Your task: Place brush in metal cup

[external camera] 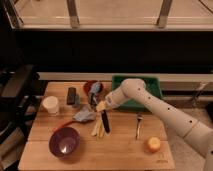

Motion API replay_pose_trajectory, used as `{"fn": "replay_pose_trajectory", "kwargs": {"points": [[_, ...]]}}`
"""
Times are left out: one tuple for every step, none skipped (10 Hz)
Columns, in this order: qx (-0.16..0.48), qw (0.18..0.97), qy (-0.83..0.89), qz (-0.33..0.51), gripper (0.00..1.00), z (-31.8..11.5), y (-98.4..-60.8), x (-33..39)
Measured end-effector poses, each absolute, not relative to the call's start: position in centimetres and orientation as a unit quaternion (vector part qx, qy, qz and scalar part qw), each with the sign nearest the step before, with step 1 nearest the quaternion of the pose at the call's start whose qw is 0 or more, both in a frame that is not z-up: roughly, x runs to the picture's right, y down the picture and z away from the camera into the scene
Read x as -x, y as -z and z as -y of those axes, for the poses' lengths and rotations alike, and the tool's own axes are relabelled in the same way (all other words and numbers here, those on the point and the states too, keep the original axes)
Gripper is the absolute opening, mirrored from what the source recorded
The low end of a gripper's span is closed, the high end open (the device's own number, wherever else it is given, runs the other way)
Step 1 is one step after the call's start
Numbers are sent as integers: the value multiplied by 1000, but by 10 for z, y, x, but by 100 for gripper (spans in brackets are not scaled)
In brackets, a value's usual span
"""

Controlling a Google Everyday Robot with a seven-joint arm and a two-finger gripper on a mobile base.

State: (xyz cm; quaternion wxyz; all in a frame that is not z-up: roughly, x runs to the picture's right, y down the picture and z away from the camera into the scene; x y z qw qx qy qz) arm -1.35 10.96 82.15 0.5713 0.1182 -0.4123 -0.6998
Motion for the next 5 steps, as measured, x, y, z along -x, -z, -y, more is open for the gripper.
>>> {"fn": "replay_pose_trajectory", "kwargs": {"points": [[-118,572,699,412,75,-110,-822,12],[-118,572,699,412,75,-110,-822,13],[-118,572,699,412,75,-110,-822,13],[-118,571,700,413,75,-110,-822,14],[-118,571,700,413,75,-110,-821,14]]}}
